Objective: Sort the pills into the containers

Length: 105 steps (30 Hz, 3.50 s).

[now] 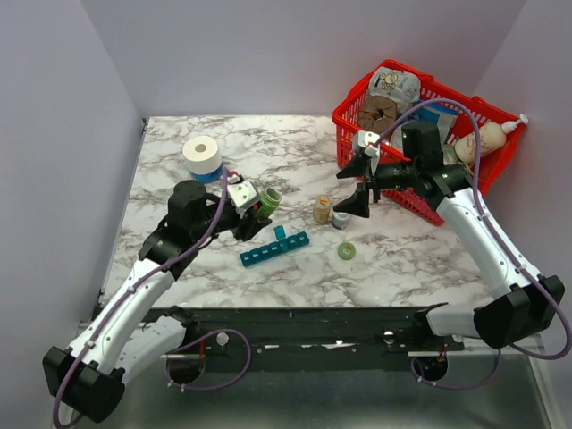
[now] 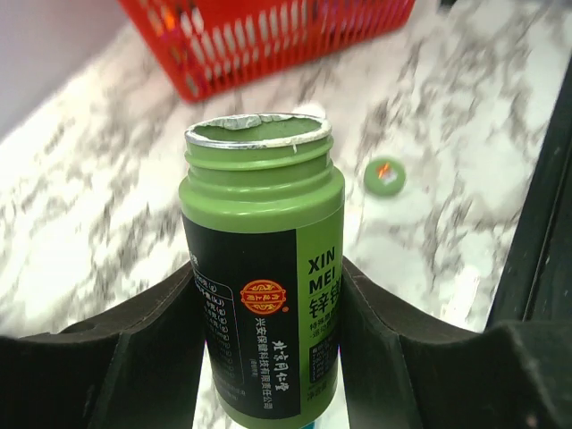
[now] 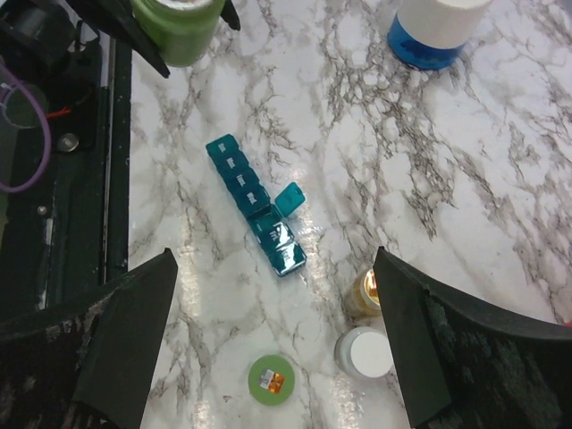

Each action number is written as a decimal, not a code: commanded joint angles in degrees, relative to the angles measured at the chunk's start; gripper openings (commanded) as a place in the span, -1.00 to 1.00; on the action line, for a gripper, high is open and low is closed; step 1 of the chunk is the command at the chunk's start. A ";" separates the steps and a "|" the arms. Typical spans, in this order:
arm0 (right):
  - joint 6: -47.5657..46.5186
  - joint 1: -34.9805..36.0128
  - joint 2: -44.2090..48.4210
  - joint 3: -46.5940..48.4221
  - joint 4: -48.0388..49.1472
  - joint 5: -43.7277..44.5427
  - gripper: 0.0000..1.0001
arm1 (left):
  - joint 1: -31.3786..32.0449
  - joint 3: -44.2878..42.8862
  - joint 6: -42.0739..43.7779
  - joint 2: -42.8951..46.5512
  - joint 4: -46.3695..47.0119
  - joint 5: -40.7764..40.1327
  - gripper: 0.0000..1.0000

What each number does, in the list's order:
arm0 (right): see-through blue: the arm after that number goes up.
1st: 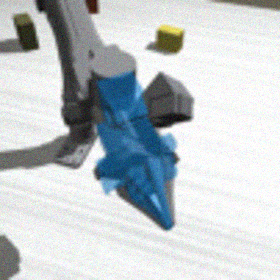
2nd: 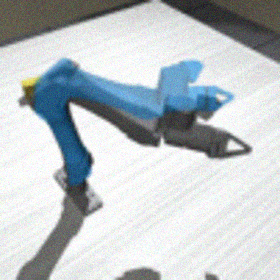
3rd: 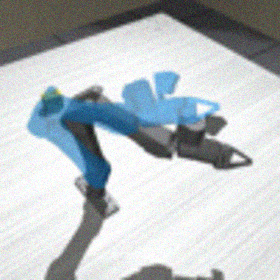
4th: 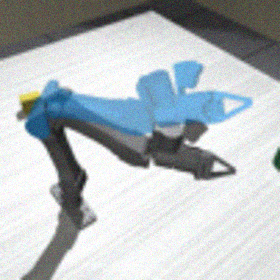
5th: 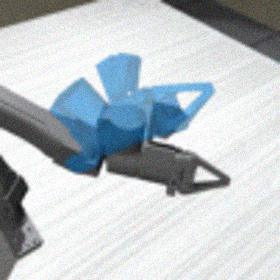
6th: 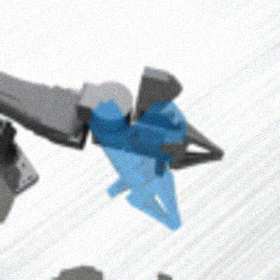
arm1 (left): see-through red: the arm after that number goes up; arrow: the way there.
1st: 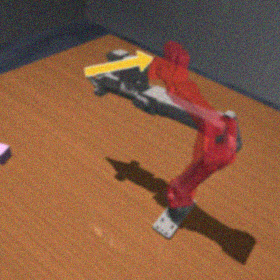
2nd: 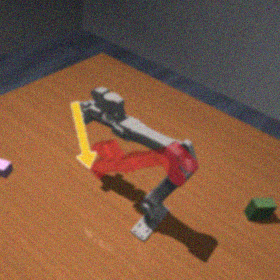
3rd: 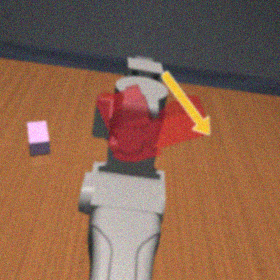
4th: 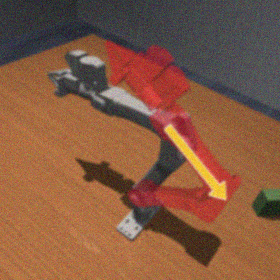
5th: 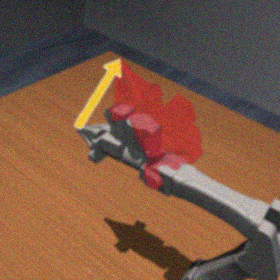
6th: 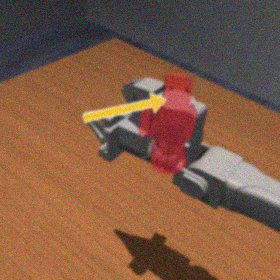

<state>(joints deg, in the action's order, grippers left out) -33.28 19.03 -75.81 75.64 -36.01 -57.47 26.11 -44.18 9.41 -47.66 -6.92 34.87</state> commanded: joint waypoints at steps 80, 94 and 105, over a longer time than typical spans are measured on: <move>-5.92 -11.73 -2.24 -8.31 -2.40 -8.71 1.00 | 17.48 -20.23 23.02 -45.06 -40.54 -37.86 -1.00; -6.71 -12.35 -3.03 -7.61 -3.89 -9.85 1.00 | 19.77 -23.49 21.97 -47.70 -43.88 -40.41 -1.00; -6.98 -12.70 -3.38 -7.35 -4.42 -10.55 1.00 | 21.00 -26.30 20.91 -50.25 -46.70 -43.04 -1.00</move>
<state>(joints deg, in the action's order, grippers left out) -39.07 6.98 -78.43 66.81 -39.29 -65.25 46.50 -68.51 31.20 -96.99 -51.24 -4.84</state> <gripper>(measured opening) 0.997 0.603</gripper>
